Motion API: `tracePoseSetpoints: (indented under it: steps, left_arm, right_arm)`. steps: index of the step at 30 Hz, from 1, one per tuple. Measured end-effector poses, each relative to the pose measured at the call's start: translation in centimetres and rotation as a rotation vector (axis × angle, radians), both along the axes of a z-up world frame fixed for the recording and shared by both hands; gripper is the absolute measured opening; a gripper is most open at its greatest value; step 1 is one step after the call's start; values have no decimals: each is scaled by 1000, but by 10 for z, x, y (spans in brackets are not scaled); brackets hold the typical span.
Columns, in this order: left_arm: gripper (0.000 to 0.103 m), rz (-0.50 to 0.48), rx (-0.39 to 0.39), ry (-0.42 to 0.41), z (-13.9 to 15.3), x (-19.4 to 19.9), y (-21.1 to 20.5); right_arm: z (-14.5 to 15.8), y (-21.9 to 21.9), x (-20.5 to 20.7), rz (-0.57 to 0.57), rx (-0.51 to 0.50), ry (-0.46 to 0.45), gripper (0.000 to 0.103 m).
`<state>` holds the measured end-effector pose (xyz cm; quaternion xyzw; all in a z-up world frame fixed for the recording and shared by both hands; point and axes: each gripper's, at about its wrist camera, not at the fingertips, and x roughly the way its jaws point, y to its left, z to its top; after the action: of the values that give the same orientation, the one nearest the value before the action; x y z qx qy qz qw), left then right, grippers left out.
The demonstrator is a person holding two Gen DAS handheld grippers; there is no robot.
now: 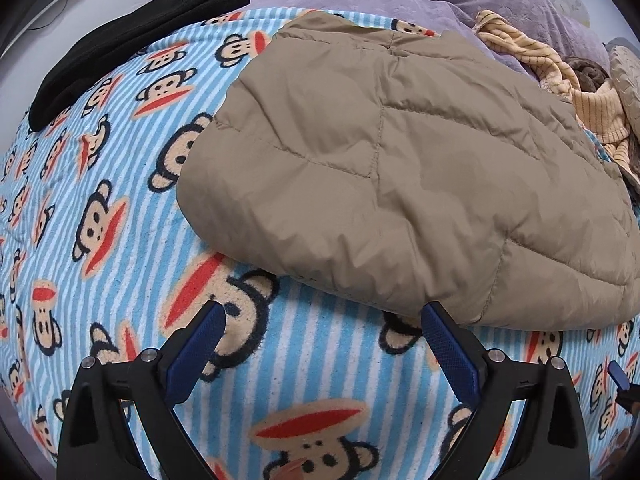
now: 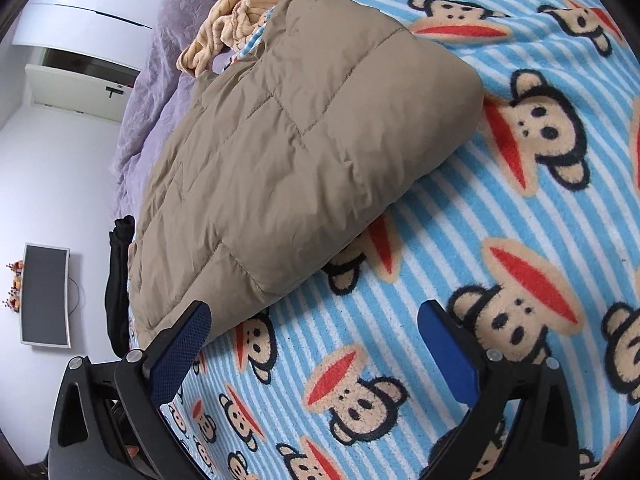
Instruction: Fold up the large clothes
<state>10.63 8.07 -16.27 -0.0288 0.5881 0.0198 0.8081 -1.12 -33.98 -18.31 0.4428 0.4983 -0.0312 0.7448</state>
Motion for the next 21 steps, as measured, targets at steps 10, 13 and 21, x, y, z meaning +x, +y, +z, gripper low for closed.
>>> tracePoseSetpoints:
  steps: [10, 13, 21]
  left_arm:
    - [99, 73, -203, 7, -4, 4, 28]
    - [99, 116, -352, -2, -5, 4, 45]
    - [99, 175, -597, 48, -31, 15, 67]
  right_arm:
    - [-5, -9, 19, -6, 26, 18, 103]
    - [-10, -11, 19, -7, 51, 29, 103]
    - [-26, -23, 23, -39, 156, 13, 103]
